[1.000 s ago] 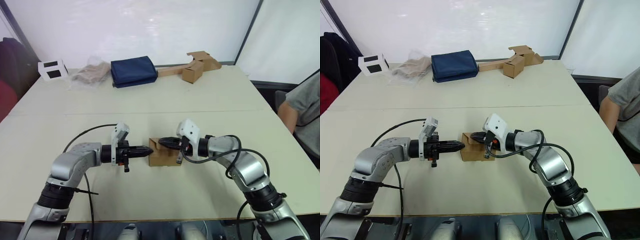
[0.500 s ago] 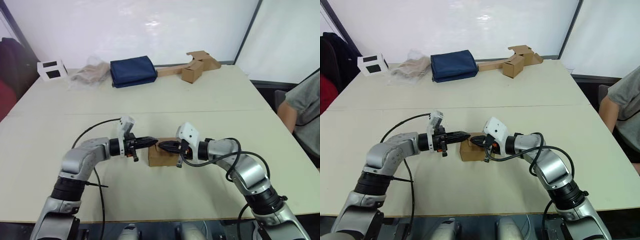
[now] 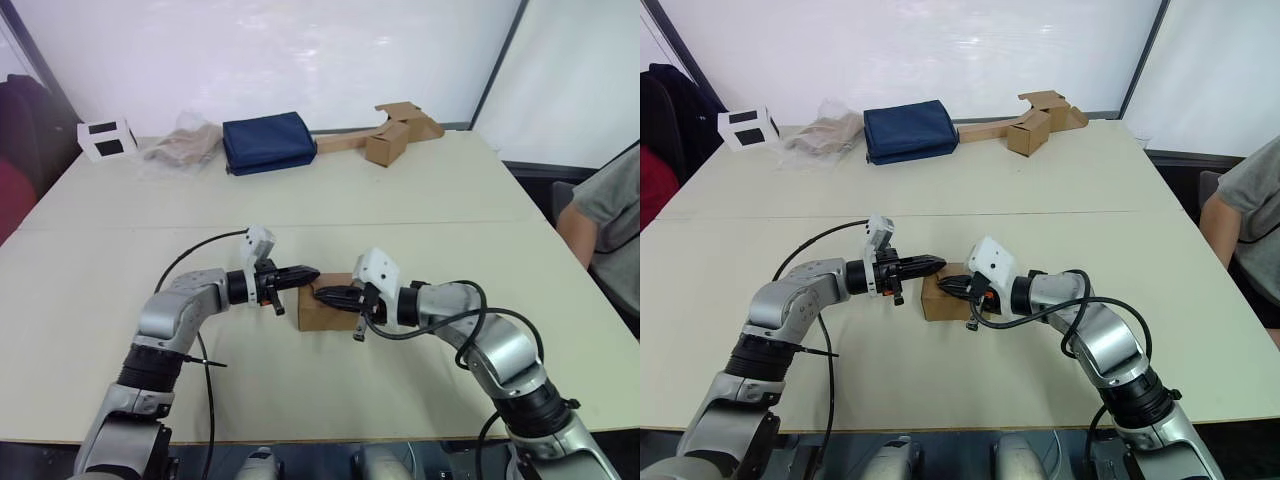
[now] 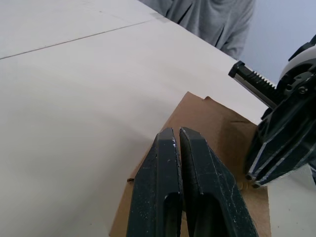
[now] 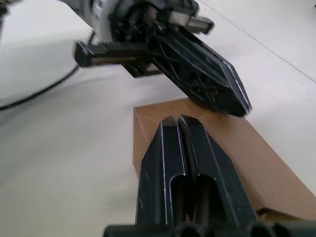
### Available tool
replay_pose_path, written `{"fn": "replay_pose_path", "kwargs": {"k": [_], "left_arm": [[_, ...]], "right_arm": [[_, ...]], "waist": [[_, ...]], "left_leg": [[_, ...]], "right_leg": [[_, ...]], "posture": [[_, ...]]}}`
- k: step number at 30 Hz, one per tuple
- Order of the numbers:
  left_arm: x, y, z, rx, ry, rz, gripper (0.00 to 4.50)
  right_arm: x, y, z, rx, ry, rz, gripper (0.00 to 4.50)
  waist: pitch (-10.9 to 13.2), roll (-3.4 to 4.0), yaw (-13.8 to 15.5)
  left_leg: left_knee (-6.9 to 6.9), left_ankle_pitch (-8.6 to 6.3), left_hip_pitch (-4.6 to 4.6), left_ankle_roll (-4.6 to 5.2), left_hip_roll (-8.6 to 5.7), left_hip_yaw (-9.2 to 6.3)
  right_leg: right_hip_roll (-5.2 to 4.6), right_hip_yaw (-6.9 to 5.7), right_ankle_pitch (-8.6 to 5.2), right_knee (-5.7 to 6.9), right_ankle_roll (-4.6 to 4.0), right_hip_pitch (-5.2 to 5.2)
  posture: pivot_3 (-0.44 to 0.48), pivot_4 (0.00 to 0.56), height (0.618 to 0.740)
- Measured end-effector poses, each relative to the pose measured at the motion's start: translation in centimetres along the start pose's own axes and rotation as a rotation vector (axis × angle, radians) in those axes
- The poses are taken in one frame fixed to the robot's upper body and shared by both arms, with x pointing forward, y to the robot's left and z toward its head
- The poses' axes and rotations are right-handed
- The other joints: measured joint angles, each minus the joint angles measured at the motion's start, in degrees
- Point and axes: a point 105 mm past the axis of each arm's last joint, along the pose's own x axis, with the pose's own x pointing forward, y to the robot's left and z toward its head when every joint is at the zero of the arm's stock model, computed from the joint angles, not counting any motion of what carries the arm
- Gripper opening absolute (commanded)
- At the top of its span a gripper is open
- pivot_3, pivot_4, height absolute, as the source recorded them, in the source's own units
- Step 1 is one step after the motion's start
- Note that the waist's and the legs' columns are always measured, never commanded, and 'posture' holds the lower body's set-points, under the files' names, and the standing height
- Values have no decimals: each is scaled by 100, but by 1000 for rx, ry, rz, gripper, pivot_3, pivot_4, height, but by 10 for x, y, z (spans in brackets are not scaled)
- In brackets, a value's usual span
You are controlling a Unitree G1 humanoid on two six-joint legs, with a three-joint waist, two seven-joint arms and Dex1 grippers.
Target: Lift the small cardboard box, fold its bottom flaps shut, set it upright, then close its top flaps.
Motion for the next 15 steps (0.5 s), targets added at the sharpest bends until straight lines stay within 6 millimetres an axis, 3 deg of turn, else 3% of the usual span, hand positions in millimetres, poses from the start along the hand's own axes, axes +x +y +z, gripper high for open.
{"fn": "replay_pose_path", "kwargs": {"k": [15], "left_arm": [[1,-3,-1,-45,-13,-11,152]], "right_arm": [[-9,3,-14,-35,74,34,0]], "waist": [[0,0,0]], "left_leg": [[0,0,0,0,0,0]], "right_leg": [[0,0,0,0,0,0]], "posture": [[0,150,740]]}}
